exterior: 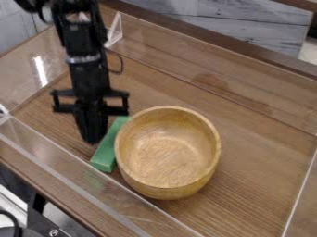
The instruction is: Put the green block in the brown bowl
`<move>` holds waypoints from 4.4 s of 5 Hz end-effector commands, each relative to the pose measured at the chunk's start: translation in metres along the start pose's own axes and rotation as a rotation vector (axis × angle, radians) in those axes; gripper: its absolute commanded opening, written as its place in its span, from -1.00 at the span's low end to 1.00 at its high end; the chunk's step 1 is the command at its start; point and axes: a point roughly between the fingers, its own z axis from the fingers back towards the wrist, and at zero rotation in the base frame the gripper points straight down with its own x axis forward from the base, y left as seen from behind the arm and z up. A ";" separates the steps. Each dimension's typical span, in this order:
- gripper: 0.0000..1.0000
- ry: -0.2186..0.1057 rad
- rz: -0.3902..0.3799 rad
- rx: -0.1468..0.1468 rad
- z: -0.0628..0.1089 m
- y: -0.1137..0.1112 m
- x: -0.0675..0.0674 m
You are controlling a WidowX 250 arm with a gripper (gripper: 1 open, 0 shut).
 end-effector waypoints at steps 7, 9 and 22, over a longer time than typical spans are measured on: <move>-1.00 -0.055 -0.427 -0.003 0.108 -0.080 -0.016; -1.00 -0.068 -0.508 0.016 0.087 -0.080 0.001; 1.00 -0.166 -0.629 0.120 0.022 -0.096 -0.008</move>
